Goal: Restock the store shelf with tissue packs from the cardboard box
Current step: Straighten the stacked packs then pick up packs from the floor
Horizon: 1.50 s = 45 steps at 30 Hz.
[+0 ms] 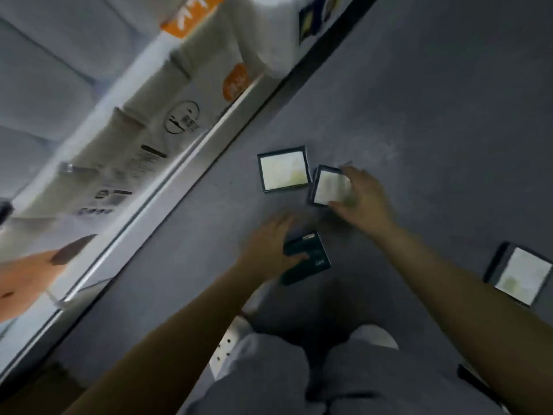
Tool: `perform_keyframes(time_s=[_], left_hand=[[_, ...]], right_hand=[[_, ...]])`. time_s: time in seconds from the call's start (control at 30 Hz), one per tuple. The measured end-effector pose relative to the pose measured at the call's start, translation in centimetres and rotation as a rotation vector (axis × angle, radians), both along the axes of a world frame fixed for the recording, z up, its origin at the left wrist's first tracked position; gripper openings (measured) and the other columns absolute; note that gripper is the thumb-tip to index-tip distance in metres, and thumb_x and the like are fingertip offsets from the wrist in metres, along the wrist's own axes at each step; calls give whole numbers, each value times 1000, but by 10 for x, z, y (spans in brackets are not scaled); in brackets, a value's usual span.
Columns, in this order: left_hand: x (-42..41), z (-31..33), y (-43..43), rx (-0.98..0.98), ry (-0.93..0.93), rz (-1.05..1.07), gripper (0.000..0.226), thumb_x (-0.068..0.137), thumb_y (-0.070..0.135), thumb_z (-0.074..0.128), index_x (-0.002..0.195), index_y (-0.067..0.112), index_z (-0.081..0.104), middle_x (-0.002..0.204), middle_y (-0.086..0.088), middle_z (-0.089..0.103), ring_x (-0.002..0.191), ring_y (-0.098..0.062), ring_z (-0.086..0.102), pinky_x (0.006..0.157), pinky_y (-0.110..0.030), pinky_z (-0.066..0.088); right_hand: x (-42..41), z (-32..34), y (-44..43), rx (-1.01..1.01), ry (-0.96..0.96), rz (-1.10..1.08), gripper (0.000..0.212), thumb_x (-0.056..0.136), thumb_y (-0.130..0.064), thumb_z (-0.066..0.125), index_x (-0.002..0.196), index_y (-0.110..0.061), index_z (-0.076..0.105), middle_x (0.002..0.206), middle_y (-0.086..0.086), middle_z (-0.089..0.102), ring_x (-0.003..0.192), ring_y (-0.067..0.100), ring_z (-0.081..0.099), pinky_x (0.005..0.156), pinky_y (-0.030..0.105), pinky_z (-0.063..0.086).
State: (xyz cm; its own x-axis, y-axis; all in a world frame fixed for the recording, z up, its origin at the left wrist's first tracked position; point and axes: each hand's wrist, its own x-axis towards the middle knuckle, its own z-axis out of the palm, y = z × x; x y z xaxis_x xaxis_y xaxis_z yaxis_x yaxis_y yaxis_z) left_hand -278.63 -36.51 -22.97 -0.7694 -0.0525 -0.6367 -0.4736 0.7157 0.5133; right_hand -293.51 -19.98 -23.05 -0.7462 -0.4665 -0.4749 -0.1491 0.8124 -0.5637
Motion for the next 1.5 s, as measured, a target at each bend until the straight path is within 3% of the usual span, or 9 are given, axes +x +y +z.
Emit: perform_keyframes(time_s=[0.1,0.2,0.53,0.7,0.83,1.0,1.2,1.4,1.5], left_hand=[[-3,-43,8,-93,-22,-163,116,72,68,69,155,20,4,162,-5,7,147,-27,9,118,-49,17],[3,-66,22,-206,44,-249,124,65,73,69,155,19,3,162,-4,8,147,-30,7,117,-52,16],[-5,-78,26,-157,169,31,89,67,58,75,140,28,35,137,3,44,125,-18,40,106,-37,35],[-16,-71,18,-105,92,181,80,71,48,79,137,24,40,131,2,48,122,-18,42,103,-34,37],[-27,-62,3,77,65,358,54,76,36,79,121,21,53,116,0,54,109,-19,54,93,-36,49],[-37,-34,-17,309,37,557,41,85,28,72,121,25,52,118,2,64,99,-15,64,82,-34,57],[-37,76,-29,350,16,800,35,88,32,69,121,23,58,113,0,67,96,-18,66,81,-36,58],[-34,273,-26,379,44,929,16,91,32,65,106,31,60,104,3,67,87,-12,65,81,-33,56],[-27,399,-22,425,-7,969,17,95,22,59,110,31,59,100,2,66,79,-9,62,66,-25,52]], right_hand=[[-14,-39,-3,91,98,131,92,82,-42,72,154,-21,20,161,4,22,149,25,13,119,41,12],[-22,-65,-6,117,161,190,97,76,-52,73,153,-26,20,159,-1,25,148,23,14,118,45,7],[-30,-76,0,122,293,277,105,63,-67,73,149,-28,28,145,2,35,133,24,30,115,43,12],[-33,-66,-5,105,216,174,93,62,-59,79,138,-26,38,134,1,48,123,25,44,105,41,28],[-46,-54,1,35,151,51,87,67,-45,84,139,-24,39,131,4,49,114,25,53,96,40,42],[-60,-27,7,-78,21,-207,58,79,-28,79,127,-11,51,110,-1,46,97,17,50,80,29,41],[-42,66,2,-395,-131,-774,48,80,-13,78,118,-16,48,100,-9,56,93,13,59,87,32,53],[-6,247,-4,-530,-202,-911,40,81,-22,78,112,-16,54,102,-7,63,90,7,63,76,23,53],[16,372,-1,-549,-200,-982,37,85,-28,74,114,-10,58,101,-1,65,84,6,63,72,22,53]])
